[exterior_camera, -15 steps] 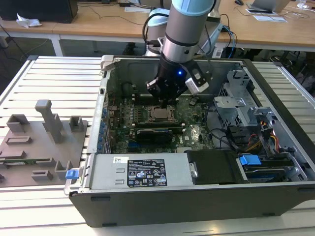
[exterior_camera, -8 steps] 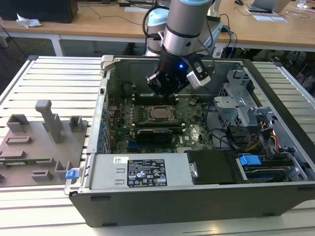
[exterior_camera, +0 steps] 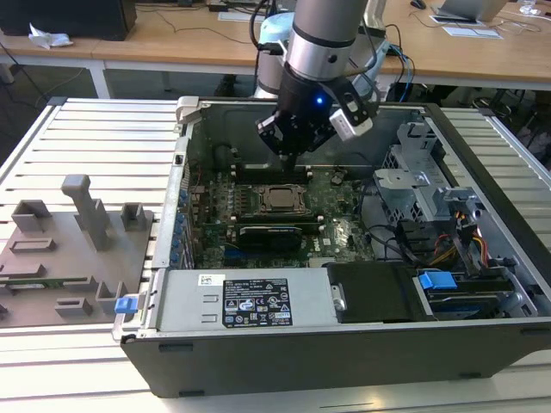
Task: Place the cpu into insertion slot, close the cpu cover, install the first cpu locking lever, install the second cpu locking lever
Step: 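Install the second cpu locking lever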
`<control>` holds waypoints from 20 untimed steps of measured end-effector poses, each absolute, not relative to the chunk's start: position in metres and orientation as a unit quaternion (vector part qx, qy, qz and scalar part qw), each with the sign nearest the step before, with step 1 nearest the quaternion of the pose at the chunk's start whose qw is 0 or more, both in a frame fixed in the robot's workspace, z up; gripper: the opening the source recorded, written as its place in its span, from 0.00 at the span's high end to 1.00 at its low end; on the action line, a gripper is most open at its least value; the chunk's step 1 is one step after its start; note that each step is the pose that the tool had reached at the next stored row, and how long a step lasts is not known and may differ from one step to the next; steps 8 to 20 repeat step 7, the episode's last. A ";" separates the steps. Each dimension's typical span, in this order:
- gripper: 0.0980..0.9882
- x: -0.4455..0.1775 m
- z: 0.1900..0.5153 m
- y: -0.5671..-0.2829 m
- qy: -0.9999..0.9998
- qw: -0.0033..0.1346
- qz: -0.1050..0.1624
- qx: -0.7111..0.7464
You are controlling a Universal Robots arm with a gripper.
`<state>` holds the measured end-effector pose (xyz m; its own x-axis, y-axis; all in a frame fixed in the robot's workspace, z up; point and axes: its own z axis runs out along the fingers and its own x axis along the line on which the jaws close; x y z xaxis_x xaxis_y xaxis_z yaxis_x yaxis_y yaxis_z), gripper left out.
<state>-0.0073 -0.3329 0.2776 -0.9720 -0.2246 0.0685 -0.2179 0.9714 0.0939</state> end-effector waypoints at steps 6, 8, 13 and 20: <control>0.99 -0.007 0.279 -0.333 -0.992 0.039 -0.043 0.112; 0.99 -0.007 0.279 -0.333 -0.992 0.039 -0.043 0.112; 0.99 -0.007 0.279 -0.333 -0.992 0.039 -0.043 0.112; 0.99 -0.007 0.279 -0.333 -0.992 0.039 -0.043 0.112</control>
